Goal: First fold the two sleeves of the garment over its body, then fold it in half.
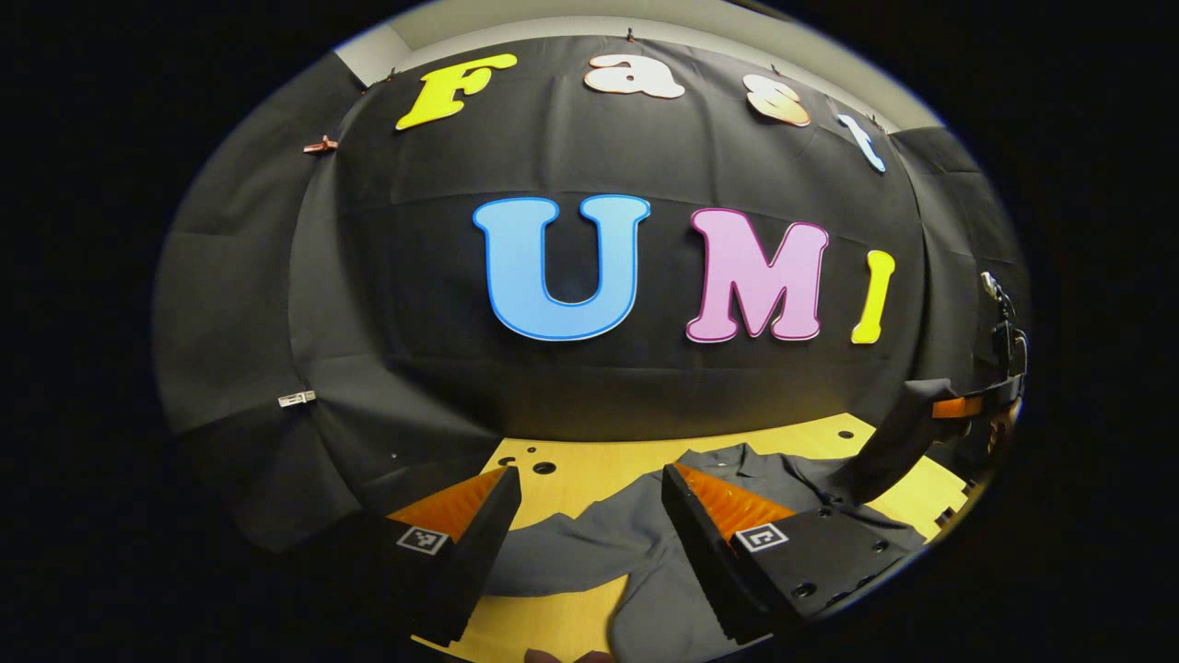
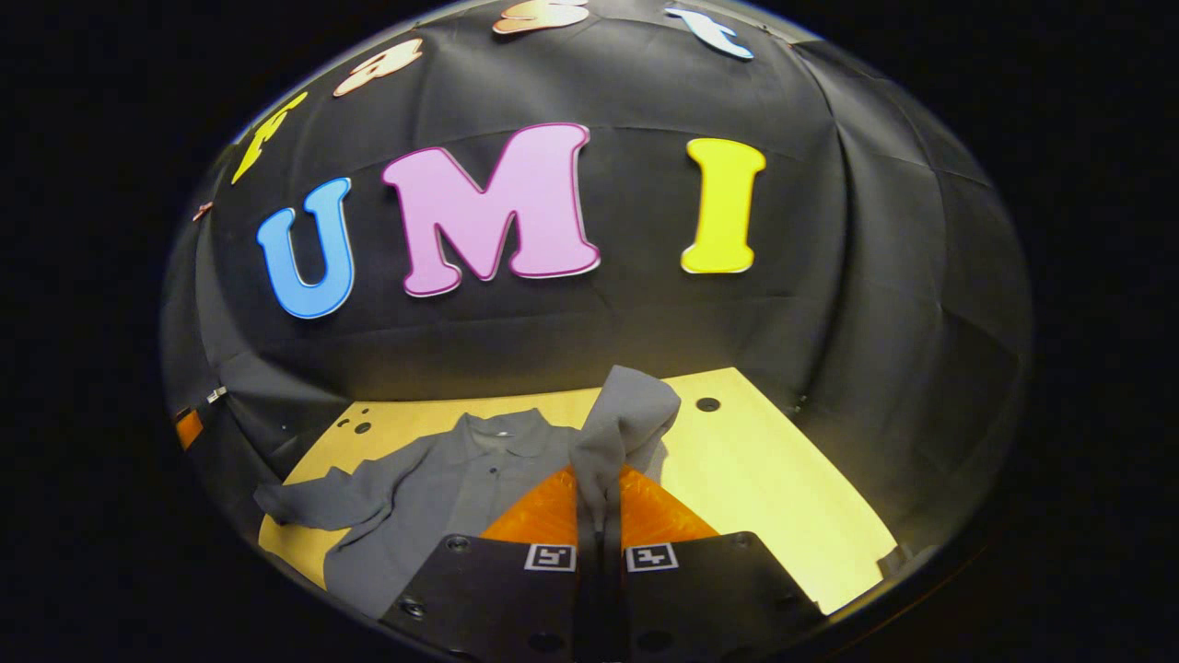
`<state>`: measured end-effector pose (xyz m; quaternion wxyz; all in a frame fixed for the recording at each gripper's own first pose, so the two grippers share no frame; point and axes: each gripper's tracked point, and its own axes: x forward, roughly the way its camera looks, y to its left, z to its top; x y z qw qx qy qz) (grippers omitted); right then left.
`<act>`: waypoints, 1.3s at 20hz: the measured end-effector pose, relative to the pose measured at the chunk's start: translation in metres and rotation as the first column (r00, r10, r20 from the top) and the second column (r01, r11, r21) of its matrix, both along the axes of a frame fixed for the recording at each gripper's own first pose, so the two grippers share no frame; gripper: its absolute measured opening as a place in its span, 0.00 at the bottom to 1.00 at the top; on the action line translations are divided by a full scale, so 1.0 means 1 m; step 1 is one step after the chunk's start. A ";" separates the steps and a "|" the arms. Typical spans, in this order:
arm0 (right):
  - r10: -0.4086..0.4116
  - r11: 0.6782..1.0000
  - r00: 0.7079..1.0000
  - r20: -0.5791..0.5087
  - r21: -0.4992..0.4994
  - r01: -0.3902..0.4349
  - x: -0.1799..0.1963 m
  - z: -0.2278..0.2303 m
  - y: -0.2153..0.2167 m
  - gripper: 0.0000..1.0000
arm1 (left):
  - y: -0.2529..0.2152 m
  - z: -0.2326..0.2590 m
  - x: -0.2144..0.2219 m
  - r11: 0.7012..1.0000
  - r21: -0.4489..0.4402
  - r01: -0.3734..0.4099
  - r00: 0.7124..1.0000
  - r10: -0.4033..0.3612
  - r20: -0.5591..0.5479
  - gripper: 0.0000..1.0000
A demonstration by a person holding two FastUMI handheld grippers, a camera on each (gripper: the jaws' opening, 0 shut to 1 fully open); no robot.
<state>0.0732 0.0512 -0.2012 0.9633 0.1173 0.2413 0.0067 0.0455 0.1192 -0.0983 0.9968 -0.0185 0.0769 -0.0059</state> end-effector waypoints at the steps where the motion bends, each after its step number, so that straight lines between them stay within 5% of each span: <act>1: 0.014 1.000 1.000 0.000 -0.001 -0.014 0.006 0.000 0.015 0.05 | 0.009 -0.004 0.002 1.000 -0.001 -0.006 1.000 0.006 -0.005 0.97; 8: 0.140 0.990 0.989 -0.042 -0.029 -0.141 0.033 -0.025 0.115 0.05 | 0.069 -0.047 0.008 0.998 -0.034 -0.060 0.996 0.057 -0.067 0.97; 15: 0.203 0.977 0.964 -0.174 -0.027 -0.211 0.043 -0.097 0.192 0.05 | 0.123 -0.113 0.022 0.992 -0.038 -0.118 0.984 0.112 -0.138 0.97; 26: 0.223 0.969 0.899 -0.377 -0.019 -0.248 0.030 -0.184 0.248 0.07 | 0.170 -0.233 0.034 0.978 0.015 -0.206 0.927 0.200 -0.318 0.99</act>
